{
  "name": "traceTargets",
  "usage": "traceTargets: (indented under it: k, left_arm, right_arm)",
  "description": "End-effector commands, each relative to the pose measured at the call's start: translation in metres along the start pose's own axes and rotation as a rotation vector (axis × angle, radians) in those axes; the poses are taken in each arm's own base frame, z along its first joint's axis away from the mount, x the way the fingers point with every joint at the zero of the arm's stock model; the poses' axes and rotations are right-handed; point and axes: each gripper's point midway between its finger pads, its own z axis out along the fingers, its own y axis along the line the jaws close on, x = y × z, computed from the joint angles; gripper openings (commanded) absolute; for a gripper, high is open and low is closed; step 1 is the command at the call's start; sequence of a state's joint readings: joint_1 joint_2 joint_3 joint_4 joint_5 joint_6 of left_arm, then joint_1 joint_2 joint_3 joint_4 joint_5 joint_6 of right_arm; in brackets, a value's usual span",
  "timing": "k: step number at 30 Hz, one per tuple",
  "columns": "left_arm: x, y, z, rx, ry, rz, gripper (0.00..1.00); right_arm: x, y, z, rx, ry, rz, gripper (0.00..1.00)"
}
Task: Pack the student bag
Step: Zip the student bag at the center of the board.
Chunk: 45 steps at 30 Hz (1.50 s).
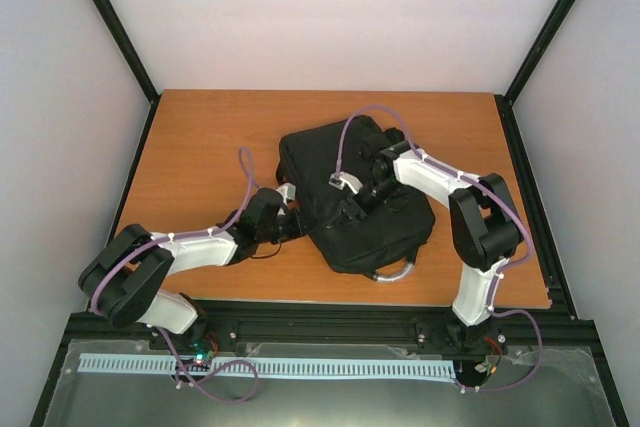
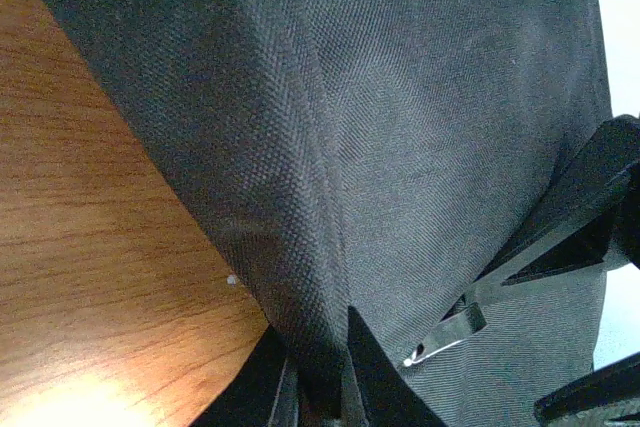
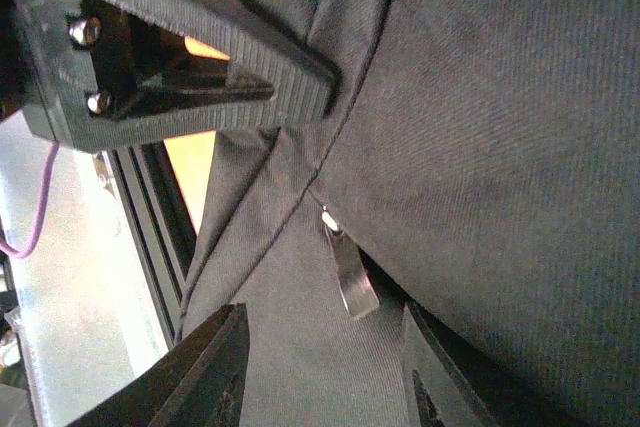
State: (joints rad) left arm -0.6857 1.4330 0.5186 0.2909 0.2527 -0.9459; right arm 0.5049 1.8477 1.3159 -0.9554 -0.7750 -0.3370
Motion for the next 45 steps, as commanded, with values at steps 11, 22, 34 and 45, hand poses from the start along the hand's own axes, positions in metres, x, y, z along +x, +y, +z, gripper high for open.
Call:
traceTargets:
  k: [11, 22, 34, 45]
  left_arm:
    - [0.004, -0.037, 0.002, 0.100, 0.009, 0.086, 0.01]
    - [0.006, -0.035, 0.004, 0.089, 0.012, 0.085, 0.01]
    - [0.008, -0.020, -0.002, 0.034, -0.007, 0.088, 0.01]
    - [0.006, -0.008, -0.007, -0.016, -0.035, 0.084, 0.01]
  right_arm:
    - [-0.019, 0.005, 0.016, -0.112, -0.013, 0.036, 0.34]
    - [-0.015, 0.000, 0.017, -0.080, -0.009, 0.042, 0.06]
    - [-0.004, -0.014, 0.002, 0.071, 0.001, 0.009, 0.03]
    - [0.013, -0.032, -0.034, 0.117, -0.026, 0.048, 0.03]
